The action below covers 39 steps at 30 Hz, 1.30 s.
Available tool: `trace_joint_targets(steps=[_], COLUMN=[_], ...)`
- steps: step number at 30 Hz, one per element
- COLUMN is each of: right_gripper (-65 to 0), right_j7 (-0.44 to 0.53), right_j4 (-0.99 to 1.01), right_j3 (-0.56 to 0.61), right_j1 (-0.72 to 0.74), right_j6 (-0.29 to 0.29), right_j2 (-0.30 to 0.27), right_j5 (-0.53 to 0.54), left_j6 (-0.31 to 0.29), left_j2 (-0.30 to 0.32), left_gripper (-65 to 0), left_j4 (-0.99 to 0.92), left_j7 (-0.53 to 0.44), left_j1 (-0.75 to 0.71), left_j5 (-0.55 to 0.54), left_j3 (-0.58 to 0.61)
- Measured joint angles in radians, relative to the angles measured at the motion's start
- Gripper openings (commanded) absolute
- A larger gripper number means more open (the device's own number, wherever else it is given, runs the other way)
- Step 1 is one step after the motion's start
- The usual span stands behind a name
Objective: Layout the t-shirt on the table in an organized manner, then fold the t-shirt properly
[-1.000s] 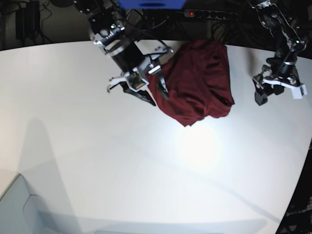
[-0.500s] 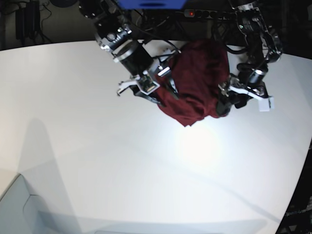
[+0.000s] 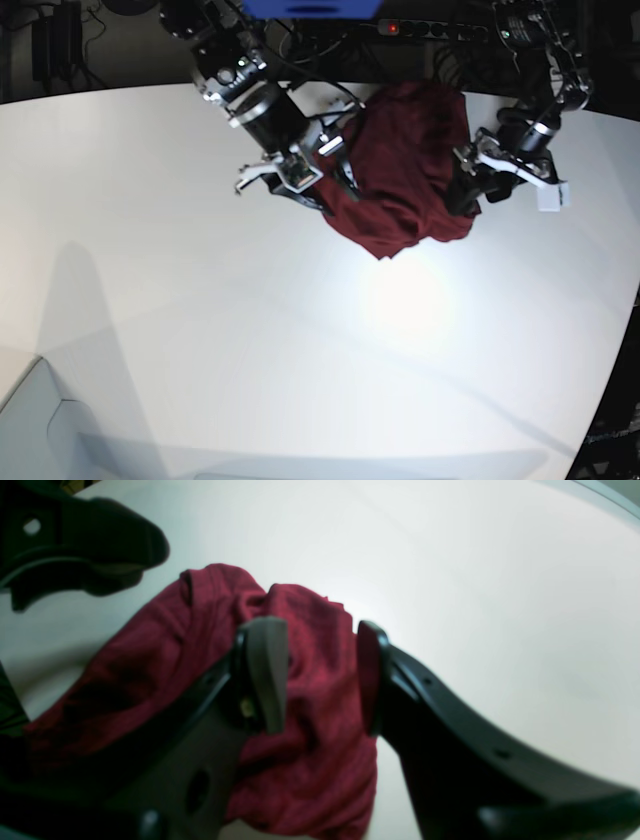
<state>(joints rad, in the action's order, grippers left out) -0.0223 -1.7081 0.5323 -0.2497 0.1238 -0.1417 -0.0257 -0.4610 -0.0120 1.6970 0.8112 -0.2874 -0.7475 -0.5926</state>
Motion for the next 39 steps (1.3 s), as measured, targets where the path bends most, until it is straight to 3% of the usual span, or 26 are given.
trace_joint_targets(steps=[7, 19, 23, 25, 31, 32, 35, 39], right_gripper=[-43.6, -43.6, -43.6, -43.6, -43.6, -43.6, -43.6, -43.6], right_j7=[-0.002, 0.0, 0.005, 0.005, 0.014, 0.016, 0.007, 0.012], right_j4=[-0.001, -0.003, -0.023, -0.03, -0.034, -0.034, -0.034, -0.034], right_j3=[-0.001, -0.008, -0.074, -0.125, -0.315, -0.354, -0.454, -0.552], right_j1=[-0.003, -0.003, -0.037, -0.056, -0.089, -0.105, -0.139, -0.153], right_j6=[0.0, 0.0, -0.001, 0.0, 0.0, 0.0, 0.0, 0.0], right_j2=[-0.015, -0.042, -0.055, -0.055, -0.052, -0.052, -0.052, -0.043], right_j5=[0.0, 0.0, 0.0, 0.0, 0.001, 0.001, 0.001, 0.001], left_j6=[0.004, -0.06, -0.069, -0.069, -0.071, -0.072, -0.073, -0.07], left_j2=[-0.034, -0.021, -0.023, -0.025, -0.027, -0.021, 0.006, 0.051], left_gripper=[-13.0, -13.0, -14.1, -21.7, -61.7, -65.0, -62.8, -65.0], left_j4=[-0.085, -0.282, -0.285, -0.297, -0.404, -0.428, -0.501, -0.561], left_j7=[0.005, -0.108, -0.114, -0.137, -0.135, -0.126, -0.106, -0.106], left_j1=[-0.05, 0.0, 0.034, 0.061, 0.156, 0.184, 0.271, 0.369], left_j5=[0.013, -0.092, 0.015, 0.09, 0.178, 0.183, 0.188, 0.229], left_j3=[0.0, 0.081, 0.15, 0.195, 0.261, 0.262, 0.286, 0.389])
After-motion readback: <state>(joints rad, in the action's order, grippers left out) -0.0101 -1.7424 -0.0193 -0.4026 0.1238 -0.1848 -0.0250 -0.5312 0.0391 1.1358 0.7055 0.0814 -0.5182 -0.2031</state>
